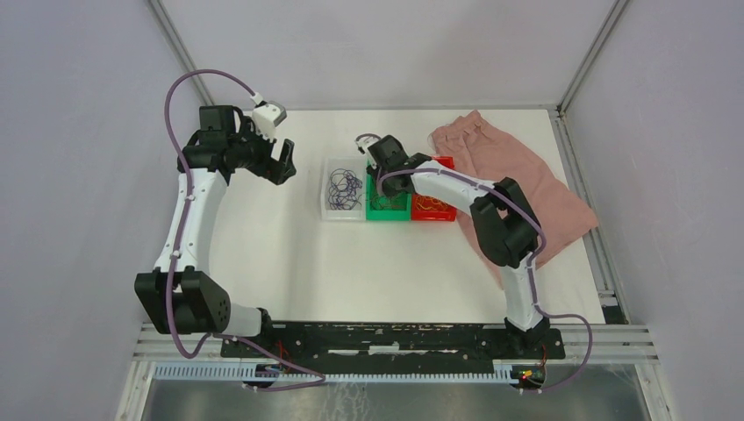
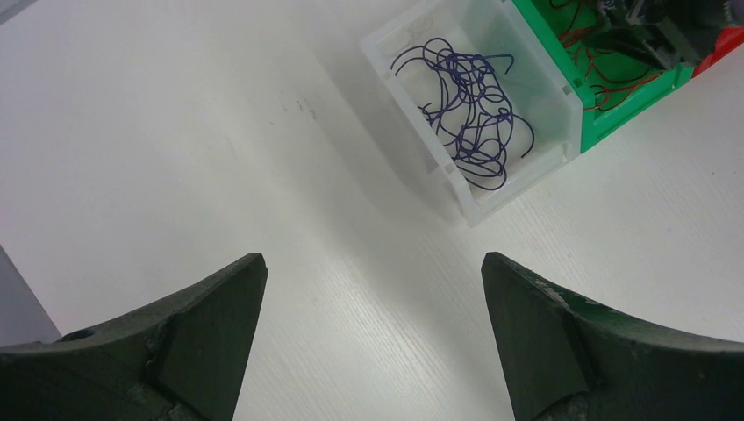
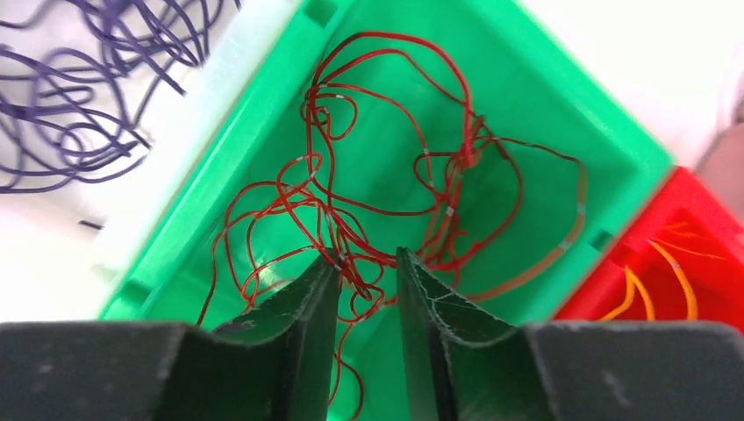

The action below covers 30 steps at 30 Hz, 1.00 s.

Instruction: Untangle the cables

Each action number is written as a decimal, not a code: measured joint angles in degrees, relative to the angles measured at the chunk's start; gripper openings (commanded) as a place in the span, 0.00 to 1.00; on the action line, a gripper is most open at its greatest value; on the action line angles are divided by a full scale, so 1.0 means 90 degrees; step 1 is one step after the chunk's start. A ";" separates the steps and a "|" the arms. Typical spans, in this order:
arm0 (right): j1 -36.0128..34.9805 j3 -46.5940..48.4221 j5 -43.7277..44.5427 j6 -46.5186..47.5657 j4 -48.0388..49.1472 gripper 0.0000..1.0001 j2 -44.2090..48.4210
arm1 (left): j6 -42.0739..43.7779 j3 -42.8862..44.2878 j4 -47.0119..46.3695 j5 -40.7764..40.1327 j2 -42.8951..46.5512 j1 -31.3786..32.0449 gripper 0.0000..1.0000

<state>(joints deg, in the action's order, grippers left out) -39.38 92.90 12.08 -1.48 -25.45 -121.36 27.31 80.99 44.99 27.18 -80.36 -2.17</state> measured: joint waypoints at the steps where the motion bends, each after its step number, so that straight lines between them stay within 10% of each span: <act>1: 0.0000 -0.0005 0.0005 -0.0002 -0.0015 0.49 0.0092 | 0.0000 0.0000 -0.0002 0.0000 0.0000 0.0000 0.99; 4: 0.0000 -0.0005 0.0000 0.0007 -0.0039 0.97 0.0544 | 0.0002 0.0000 -0.0002 -0.0002 0.0000 -0.0002 0.99; 5: 0.0000 -0.0005 0.0000 -0.0044 -0.0036 0.99 0.0729 | 0.0002 0.0000 -0.0005 -0.0002 0.0000 -0.0002 0.99; 16: -0.0002 -0.1396 0.0432 -0.0270 0.0753 0.99 0.3288 | -0.0325 -0.0442 -0.0656 -0.0022 0.0158 -0.0129 0.99; 30: 0.1911 -0.6358 0.4017 -0.1576 0.3347 1.00 0.7101 | -0.1858 -0.5292 -0.5532 -0.0206 0.0889 -0.0335 0.99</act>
<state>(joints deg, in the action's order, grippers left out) -22.17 35.68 48.23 -15.66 4.67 -57.45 10.59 33.36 -4.80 25.32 -72.36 -5.19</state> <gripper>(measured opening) 0.996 0.993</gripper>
